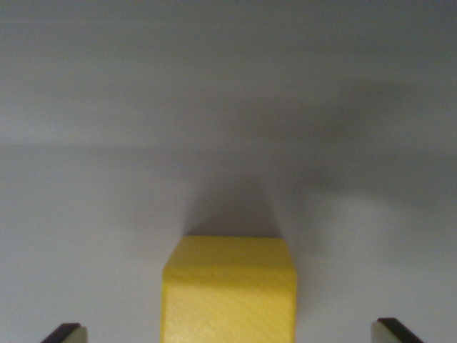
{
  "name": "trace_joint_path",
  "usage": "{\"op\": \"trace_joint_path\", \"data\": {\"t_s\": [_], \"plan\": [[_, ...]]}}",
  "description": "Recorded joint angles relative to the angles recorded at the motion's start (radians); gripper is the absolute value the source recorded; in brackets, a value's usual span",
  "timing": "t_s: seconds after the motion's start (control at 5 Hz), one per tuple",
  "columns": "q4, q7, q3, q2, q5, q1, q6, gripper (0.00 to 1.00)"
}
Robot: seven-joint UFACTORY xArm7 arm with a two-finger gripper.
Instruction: Pick yellow cube
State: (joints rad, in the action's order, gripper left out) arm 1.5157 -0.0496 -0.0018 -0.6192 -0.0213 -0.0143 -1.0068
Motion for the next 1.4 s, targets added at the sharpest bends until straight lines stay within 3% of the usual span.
{"op": "trace_joint_path", "data": {"t_s": [0.2,0.4,0.6,0.8,1.4], "plan": [[0.0,0.0,0.0,0.0,0.0,0.0,0.0,0.0],[-0.003,-0.003,0.002,-0.023,0.0,-0.0014,0.02,0.0],[-0.003,-0.003,0.002,-0.023,0.0,-0.0014,0.02,0.0],[-0.005,-0.005,0.003,-0.041,0.0001,-0.0024,0.035,0.0],[-0.006,-0.006,0.003,-0.052,0.0001,-0.003,0.044,0.0]]}}
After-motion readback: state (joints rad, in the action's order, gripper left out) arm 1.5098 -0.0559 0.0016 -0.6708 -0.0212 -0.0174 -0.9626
